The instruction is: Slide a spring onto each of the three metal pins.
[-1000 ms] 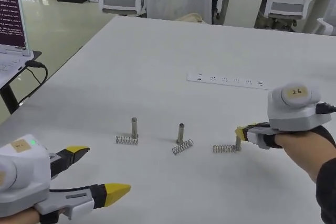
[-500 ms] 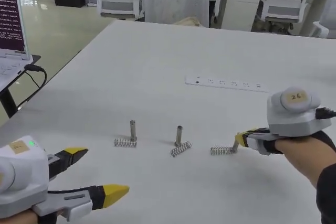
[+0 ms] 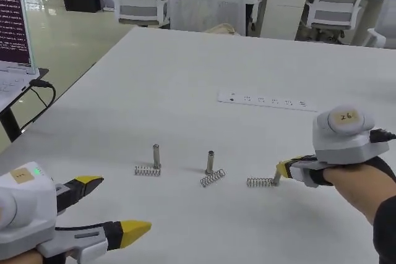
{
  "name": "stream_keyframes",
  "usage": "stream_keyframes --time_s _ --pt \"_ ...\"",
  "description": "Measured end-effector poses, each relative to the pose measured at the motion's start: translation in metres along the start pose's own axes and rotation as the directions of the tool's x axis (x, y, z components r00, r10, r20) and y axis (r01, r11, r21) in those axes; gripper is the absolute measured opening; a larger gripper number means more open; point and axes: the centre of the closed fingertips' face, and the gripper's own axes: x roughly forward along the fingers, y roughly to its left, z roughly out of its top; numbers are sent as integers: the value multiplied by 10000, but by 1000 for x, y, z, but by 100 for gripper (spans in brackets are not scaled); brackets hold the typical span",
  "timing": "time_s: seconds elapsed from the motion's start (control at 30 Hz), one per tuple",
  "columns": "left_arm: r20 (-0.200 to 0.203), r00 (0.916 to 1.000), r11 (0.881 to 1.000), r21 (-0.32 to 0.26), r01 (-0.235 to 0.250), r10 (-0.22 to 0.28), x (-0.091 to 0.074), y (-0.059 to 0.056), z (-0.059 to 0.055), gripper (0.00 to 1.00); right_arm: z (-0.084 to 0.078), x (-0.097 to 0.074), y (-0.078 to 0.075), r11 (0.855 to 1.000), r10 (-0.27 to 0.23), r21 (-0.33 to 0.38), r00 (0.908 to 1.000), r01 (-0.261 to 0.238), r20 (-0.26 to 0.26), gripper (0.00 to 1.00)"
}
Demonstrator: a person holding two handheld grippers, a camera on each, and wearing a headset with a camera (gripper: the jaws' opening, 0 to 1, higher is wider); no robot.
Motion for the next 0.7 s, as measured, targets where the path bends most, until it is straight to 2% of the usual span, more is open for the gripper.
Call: stream_keyframes --time_s 0.5,0.57,0.6,0.7 --pt "-64 9999 9999 54 88 -88 0 -2 -1 74 -1 -4 6 9999 85 -90 10000 -85 13 6" --pt "-67 9999 9999 46 94 -94 0 -2 -1 74 -1 -5 8 9998 113 -155 9999 -112 67 6" --pt "-79 9999 9999 59 100 -99 0 -2 -1 74 4 -7 10 9996 171 -237 9993 -163 325 6" --pt "-92 9999 9999 67 109 -108 0 -2 -2 74 9 -14 9 9996 219 -190 9983 -209 548 12"
